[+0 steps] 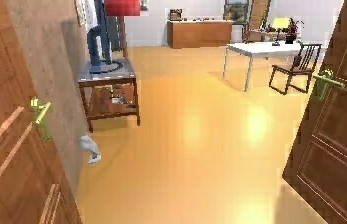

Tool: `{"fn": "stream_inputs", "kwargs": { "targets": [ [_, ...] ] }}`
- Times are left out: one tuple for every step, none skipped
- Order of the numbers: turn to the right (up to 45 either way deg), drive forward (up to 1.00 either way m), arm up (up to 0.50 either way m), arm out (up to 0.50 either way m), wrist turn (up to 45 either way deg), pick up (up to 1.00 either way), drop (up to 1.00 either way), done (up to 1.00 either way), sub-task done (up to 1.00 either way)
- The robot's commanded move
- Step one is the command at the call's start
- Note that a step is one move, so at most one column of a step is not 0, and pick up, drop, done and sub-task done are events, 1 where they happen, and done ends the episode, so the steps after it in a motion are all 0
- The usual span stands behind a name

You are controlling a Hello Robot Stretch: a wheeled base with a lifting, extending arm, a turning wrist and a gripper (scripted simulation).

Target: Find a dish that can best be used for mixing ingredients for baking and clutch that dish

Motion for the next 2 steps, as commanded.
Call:
{"fn": "stream_inputs", "kwargs": {
  "targets": [
    [0.0, 1.0, 0.0, 0.0, 0.0, 0.0, 0.0, 0.0, 0.0],
    [-3.0, 0.0, 0.0, 0.0, 0.0, 0.0, 0.0, 0.0, 0.0]
  ]
}}
